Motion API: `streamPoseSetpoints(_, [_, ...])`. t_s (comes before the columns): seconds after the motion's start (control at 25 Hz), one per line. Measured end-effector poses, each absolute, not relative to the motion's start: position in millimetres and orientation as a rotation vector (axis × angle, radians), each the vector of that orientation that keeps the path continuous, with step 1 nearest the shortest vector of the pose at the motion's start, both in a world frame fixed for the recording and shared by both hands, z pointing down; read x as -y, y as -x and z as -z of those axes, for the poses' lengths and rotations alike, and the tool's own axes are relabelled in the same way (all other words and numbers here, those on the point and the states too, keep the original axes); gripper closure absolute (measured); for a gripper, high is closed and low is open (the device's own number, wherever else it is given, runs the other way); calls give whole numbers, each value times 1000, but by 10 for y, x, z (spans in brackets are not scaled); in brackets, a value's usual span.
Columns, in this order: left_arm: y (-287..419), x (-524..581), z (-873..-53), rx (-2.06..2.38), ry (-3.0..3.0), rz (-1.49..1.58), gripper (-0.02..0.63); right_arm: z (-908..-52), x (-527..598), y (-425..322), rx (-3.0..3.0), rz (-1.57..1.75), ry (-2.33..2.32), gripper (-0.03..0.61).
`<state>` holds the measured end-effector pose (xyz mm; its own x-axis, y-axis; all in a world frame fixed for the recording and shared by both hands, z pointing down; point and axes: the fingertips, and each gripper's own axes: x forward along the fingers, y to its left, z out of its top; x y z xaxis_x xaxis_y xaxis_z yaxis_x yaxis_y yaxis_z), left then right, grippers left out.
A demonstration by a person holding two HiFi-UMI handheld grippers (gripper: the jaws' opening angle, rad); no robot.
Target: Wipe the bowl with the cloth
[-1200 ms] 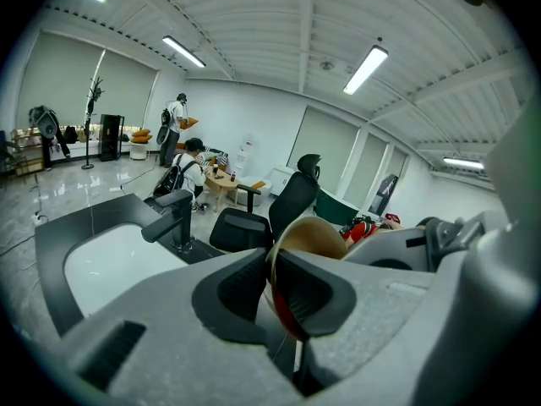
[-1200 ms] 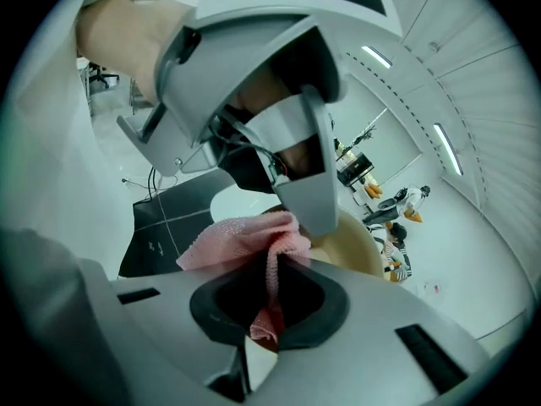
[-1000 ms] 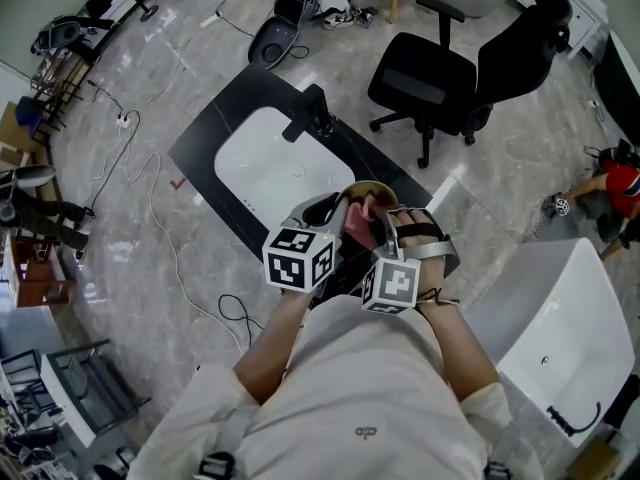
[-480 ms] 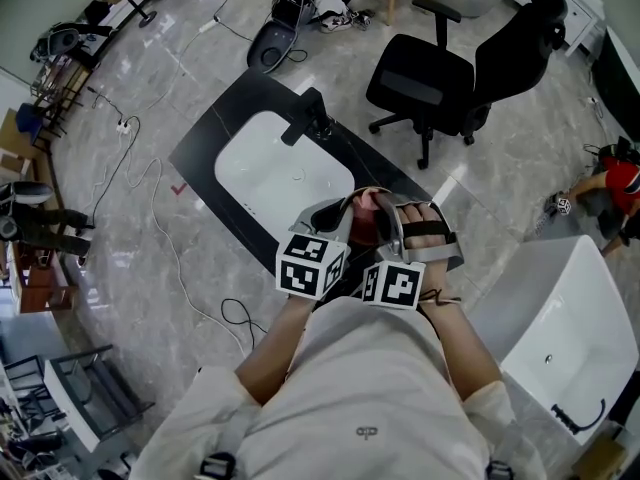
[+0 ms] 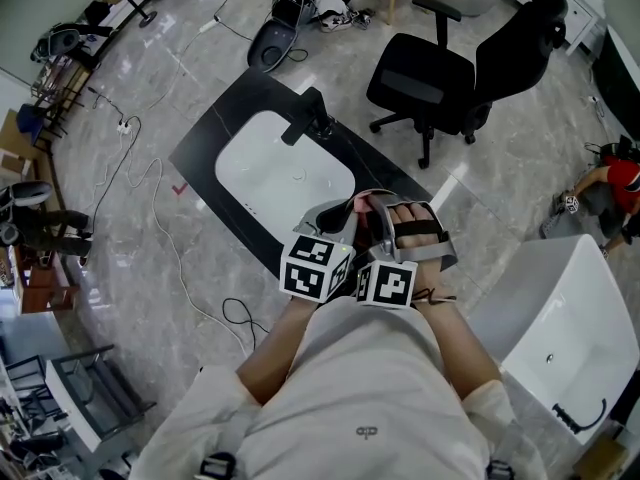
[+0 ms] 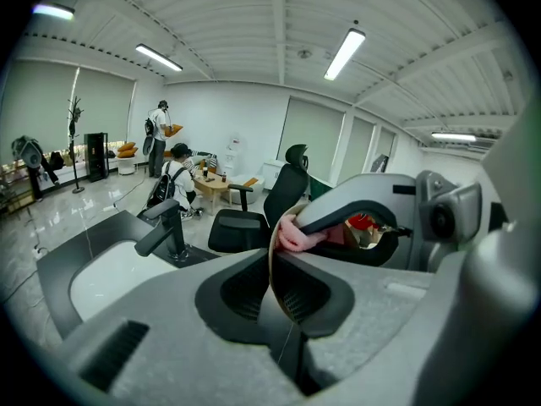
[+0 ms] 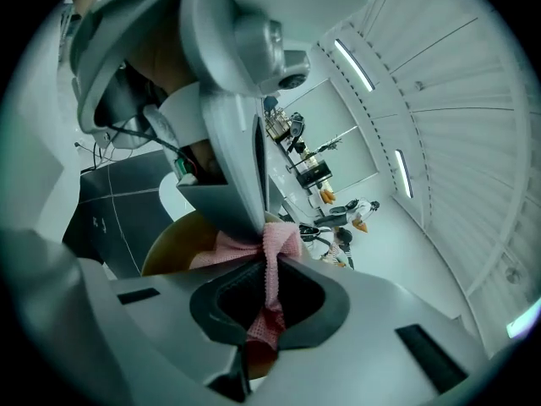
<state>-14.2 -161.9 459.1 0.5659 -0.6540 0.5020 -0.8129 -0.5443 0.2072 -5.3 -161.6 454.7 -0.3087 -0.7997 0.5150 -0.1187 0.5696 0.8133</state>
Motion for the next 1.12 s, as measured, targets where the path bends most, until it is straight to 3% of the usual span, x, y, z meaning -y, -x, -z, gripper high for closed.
streamPoseSetpoints(1.12, [192, 1729, -4627, 1203, -2383, -516, 584, -4631, 1724, -175, 1677, 755, -871, 561])
